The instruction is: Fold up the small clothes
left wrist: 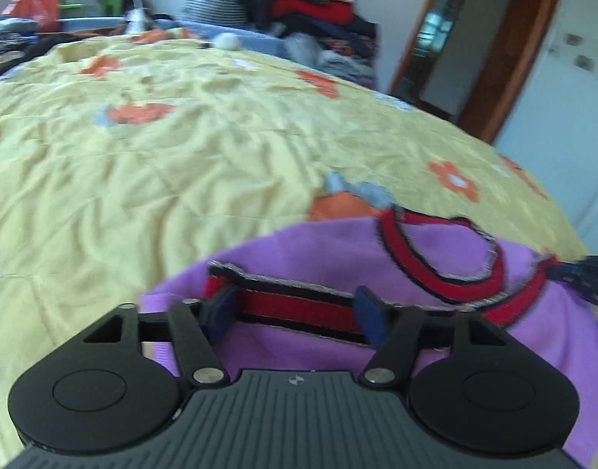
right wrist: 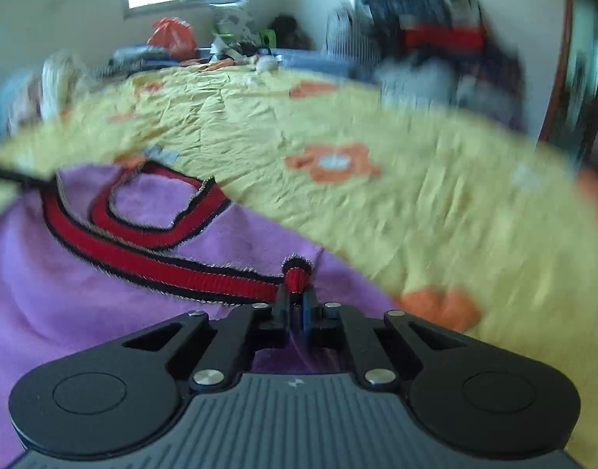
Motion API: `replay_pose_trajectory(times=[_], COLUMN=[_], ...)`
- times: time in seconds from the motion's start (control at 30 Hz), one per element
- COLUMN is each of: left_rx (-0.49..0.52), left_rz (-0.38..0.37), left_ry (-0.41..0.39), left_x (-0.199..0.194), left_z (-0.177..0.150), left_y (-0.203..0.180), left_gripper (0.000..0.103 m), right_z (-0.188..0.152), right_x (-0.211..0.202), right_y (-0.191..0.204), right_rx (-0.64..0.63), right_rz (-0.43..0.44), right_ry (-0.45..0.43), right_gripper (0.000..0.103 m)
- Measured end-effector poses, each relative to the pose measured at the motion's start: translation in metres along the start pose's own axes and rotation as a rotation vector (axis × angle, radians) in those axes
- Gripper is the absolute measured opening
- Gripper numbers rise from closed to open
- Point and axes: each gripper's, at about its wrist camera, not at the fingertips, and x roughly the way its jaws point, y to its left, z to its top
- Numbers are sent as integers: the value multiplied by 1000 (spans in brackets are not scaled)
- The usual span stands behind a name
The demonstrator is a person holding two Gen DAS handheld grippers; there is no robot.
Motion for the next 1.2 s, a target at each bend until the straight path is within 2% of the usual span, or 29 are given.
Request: replay_pose_trajectory(times=[0.07, 0.13, 0.2, 0.27, 0.3, 0.37, 0.43, 0.47, 0.5, 0.53, 0.57, 0.6, 0.63, 0.67, 0.73, 0.8, 0.83, 0.9, 0.97, 1.03, 1.17, 1.2], left_rx=[0, 20, 17, 15, 30, 76, 79, 112, 131, 108, 73, 51, 48, 56, 66, 53, 31, -17, -59, -144, -284, -303], left_rz=[19, 58, 58, 50, 52, 113, 150, 170, 197, 201, 193, 174, 135, 89, 8, -89, -113, -115, -72, -42, -83, -107], left_ry=[9, 11, 7, 5, 0, 11, 65, 44, 53, 54, 50, 36, 15, -5, -26, -5, 7, 26, 46, 80, 103, 87], left_x=[-3, -8, -12, -15, -15, -7, 8, 9, 10, 6, -2, -14, -29, -46, -80, -107, -119, -139, -154, -163, -165, -163], left_z=[0, 1, 1, 3, 4, 4, 2, 0, 1, 2, 4, 4, 2, -3, -19, -40, -53, -79, -103, -123, -144, -144], left_y=[-1, -8, -13, -18, -21, -28, -24, -24, -24, -22, -21, -22, -27, -34, -48, -56, -55, -48, -32, -9, 21, 25], left_gripper=[59, 59, 66, 69, 74, 80, 81, 86, 87, 86, 80, 79, 80, 82, 86, 88, 89, 91, 94, 95, 100, 101], right_z=[2, 3, -2, -8, -12, -20, -22, -19, -16, -11, -8, -6, -6, -7, -17, -34, -46, -76, -105, -131, -146, -147], right_x=[-9, -14, -13, -9, -5, 7, 12, 12, 11, 7, -2, -18, -38, -58, -95, -128, -142, -164, -178, -184, -168, -158], right_y=[14, 13, 11, 4, 2, 0, -8, -9, -9, -10, -8, -4, 1, 5, 12, 15, 13, 9, 7, 1, 1, 0], right_rx=[-100, -124, -152, -149, -148, -180, -123, -108, -91, -68, -47, -34, -12, 19, 72, 156, 206, 294, 364, 455, 524, 550], right_rz=[-95, -152, -209, -225, -234, -271, -248, -259, -261, -262, -277, -285, -257, -196, -100, -52, -16, 31, 36, 85, 169, 234], right_ry=[-41, -58, -52, -27, -16, 17, 9, 14, 30, 52, 40, 7, -25, -51, -76, -73, -81, -87, -77, -92, -77, -58], right_gripper=[5, 4, 4, 4, 4, 4, 6, 6, 12, 23, 32, 53, 76, 82, 83, 83, 83, 83, 83, 83, 83, 83])
